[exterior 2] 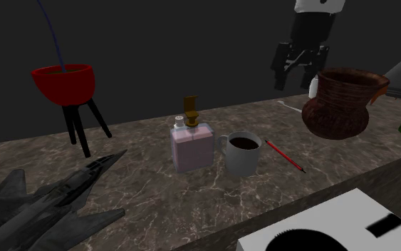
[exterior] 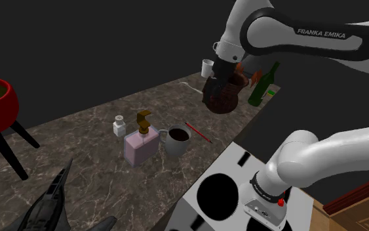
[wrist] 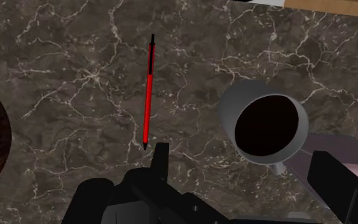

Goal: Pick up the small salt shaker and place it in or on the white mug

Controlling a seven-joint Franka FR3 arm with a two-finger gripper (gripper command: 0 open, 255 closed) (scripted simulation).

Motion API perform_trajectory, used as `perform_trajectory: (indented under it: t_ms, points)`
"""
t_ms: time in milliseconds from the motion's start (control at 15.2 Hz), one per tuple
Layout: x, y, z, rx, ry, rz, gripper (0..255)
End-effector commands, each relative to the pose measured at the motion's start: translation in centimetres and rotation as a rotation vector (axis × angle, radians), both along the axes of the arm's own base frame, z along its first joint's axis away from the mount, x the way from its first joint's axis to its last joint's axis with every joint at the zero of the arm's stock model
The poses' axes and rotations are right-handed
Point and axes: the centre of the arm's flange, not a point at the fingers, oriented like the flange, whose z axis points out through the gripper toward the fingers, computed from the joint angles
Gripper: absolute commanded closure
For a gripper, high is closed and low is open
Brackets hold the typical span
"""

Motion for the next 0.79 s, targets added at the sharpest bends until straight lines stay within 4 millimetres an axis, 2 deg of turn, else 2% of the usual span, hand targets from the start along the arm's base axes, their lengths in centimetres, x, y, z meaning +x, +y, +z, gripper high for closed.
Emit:
perform_trajectory:
  t_ms: [0,726]
  points:
    - [1.7,1.8,-0.9,-0.005,0.0,-0.004,0]
    - [11.6,11.9,-5.6,-0.038,0.001,-0.02,0]
